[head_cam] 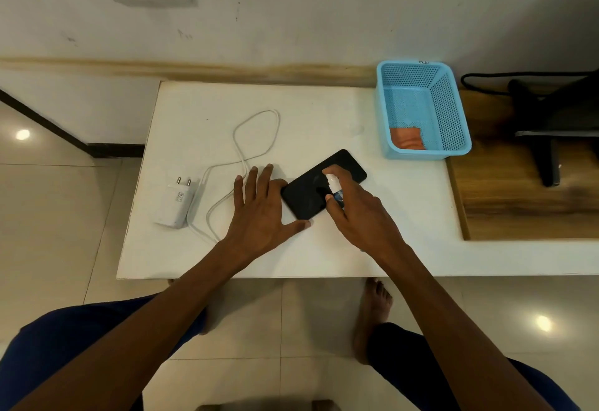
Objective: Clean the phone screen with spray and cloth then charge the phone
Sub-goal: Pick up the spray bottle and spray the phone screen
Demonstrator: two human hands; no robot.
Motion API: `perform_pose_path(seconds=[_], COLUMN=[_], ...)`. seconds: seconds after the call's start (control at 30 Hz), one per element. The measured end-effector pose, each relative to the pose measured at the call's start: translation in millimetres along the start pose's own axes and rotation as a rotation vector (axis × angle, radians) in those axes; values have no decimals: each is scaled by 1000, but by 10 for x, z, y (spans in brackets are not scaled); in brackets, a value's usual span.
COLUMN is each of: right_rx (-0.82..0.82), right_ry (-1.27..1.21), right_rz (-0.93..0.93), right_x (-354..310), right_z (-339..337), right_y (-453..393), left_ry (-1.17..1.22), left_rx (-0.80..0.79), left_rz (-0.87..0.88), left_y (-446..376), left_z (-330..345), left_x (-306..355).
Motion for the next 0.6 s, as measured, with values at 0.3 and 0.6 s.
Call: perform_pose_path(seconds=[0.3, 0.6], right_rx=[14, 17], right_ry=[46, 8], right_rz=[66, 101], right_x=[-4, 8], right_z=[-32, -117], right_y=[-22, -29], left_ry=[-25, -22], left_rx=[4, 13], left_rz=[5, 3], left_y=[3, -2], left_z=[-28, -18], left_x=[11, 2])
Point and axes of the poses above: each hand's wrist, its own y-axis away from the middle knuckle, its own z-axis out of the palm, x = y × z, the point moved 5 cm from there along -y, towards the middle knuckle, and after that the axes turned 9 degrees about -y, right-handed, at the moved point
